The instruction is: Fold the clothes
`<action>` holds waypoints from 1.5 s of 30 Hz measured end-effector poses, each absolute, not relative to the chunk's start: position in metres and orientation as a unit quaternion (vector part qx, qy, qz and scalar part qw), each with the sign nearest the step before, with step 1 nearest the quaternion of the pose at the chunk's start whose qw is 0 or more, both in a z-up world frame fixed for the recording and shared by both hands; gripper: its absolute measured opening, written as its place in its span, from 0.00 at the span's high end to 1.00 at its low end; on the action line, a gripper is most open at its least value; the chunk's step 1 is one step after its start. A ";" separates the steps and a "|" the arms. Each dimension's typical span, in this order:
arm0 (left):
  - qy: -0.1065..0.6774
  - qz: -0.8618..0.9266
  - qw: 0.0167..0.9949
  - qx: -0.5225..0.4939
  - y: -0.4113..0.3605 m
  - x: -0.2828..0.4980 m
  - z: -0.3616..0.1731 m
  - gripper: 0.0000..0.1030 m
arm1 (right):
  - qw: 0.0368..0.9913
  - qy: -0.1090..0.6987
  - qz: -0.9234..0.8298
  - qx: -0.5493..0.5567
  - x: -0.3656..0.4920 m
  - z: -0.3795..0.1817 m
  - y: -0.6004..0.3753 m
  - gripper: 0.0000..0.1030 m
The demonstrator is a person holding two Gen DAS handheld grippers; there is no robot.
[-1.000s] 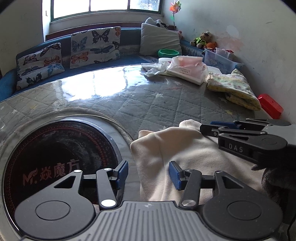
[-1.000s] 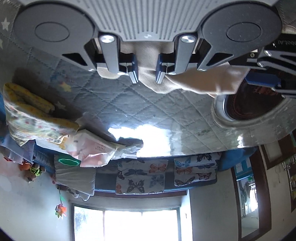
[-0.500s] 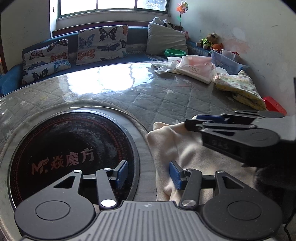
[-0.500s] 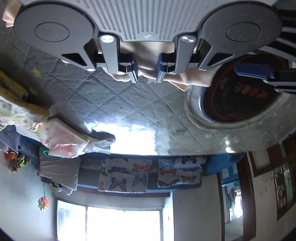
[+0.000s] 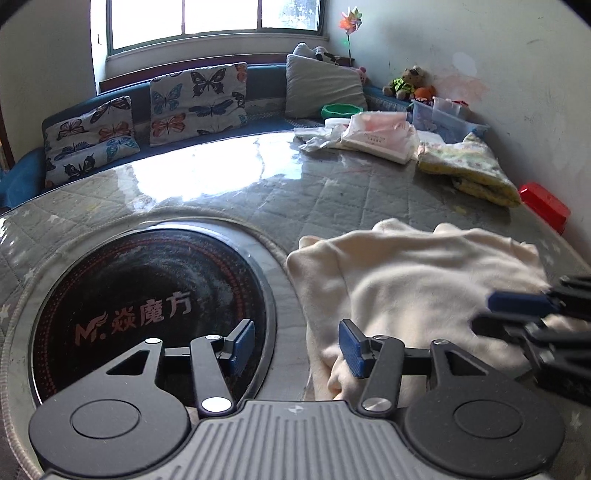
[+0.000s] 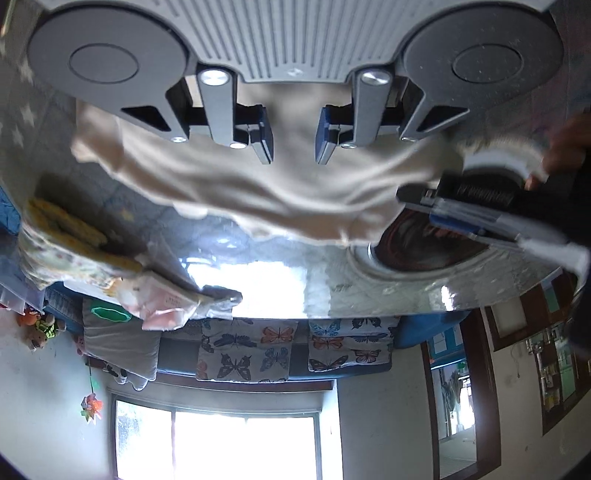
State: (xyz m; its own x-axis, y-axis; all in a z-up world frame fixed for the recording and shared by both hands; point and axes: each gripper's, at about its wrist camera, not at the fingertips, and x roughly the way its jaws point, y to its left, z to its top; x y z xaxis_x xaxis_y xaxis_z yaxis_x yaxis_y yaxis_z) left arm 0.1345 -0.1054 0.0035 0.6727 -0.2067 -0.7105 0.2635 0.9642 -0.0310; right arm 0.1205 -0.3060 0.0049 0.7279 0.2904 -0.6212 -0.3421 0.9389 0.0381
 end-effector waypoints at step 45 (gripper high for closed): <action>0.386 -0.152 0.908 0.051 -0.119 0.113 0.005 0.34 | 0.952 0.297 0.071 -0.004 0.121 0.013 -0.361 0.37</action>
